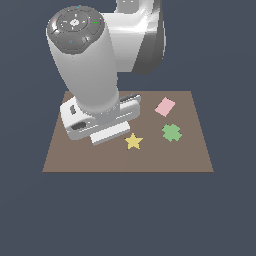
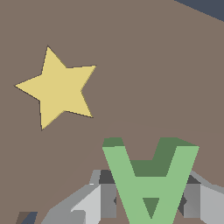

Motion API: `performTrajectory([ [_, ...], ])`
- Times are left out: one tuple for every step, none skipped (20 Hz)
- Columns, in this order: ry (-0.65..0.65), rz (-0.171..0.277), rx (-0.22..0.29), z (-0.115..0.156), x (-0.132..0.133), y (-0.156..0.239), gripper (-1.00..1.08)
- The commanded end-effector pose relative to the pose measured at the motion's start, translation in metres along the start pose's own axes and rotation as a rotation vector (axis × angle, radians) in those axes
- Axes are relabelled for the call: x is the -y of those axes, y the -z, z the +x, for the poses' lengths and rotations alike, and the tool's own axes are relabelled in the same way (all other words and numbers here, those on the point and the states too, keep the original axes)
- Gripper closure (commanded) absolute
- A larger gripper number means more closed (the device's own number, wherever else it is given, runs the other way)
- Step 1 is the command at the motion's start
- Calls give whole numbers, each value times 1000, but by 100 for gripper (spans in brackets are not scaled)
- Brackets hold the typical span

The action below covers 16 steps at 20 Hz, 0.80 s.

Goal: Insert a designated object into the corresponding slot on a board.

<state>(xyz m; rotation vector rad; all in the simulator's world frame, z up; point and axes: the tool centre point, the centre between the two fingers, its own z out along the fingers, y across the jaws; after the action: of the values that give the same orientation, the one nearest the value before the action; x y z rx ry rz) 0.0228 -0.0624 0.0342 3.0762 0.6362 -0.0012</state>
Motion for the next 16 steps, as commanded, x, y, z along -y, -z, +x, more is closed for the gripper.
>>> performTrajectory([
  [5, 0, 0, -10, 17, 1, 108],
  [7, 0, 0, -14, 24, 2, 108],
  [9, 0, 0, -18, 30, 2, 108],
  [10, 0, 0, -21, 36, 2, 108],
  [12, 0, 0, -25, 42, 3, 108],
  [13, 0, 0, -28, 48, 3, 108],
  [15, 0, 0, -31, 54, 3, 108],
  [16, 0, 0, -34, 59, 3, 108],
  [18, 0, 0, -37, 64, 4, 108],
  [19, 0, 0, -40, 68, 4, 108],
  [20, 0, 0, -42, 73, 4, 108],
  [21, 0, 0, -45, 77, 4, 108],
  [22, 0, 0, -47, 80, 5, 108],
  [23, 0, 0, -49, 84, 5, 108],
  [24, 0, 0, -51, 87, 5, 108],
  [25, 0, 0, -52, 90, 5, 108],
])
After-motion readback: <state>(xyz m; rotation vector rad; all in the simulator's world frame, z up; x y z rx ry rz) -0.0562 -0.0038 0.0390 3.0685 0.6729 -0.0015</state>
